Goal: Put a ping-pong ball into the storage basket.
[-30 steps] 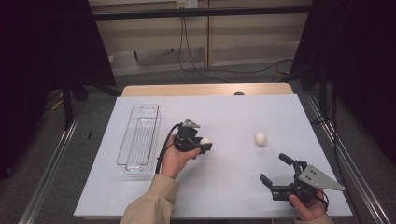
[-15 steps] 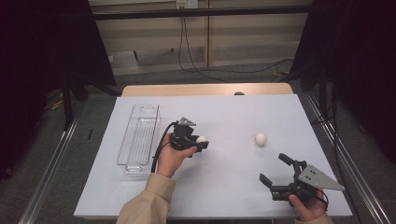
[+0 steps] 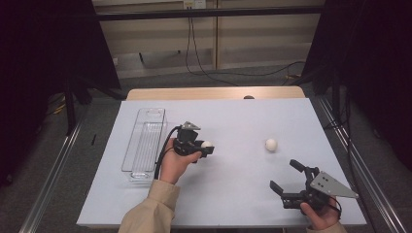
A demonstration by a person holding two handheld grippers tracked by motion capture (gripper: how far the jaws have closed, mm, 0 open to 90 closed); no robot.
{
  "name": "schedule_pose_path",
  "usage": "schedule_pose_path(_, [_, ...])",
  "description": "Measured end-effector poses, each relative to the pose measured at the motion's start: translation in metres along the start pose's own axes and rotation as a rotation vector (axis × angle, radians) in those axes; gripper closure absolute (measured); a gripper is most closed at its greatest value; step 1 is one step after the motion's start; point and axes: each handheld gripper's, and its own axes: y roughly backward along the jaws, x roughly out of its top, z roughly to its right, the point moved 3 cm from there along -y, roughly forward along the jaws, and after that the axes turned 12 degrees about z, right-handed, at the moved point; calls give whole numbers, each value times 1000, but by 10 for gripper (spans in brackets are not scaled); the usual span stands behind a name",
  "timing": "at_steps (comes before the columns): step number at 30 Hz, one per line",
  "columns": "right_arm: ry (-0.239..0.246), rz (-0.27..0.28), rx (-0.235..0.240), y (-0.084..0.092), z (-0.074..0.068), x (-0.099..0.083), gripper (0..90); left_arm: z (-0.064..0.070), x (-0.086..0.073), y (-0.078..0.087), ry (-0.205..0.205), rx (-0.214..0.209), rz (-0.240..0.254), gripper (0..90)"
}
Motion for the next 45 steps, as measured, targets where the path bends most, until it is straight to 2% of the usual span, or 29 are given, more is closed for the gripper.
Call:
schedule_pose_path(23, [3, -1, 1, 0, 0, 0, 14, -6, 4, 10, 10, 9, 5, 512])
schedule_pose_path(45, [2, -1, 1, 0, 0, 0, 15, -13, 9, 21, 18, 35, 16, 512])
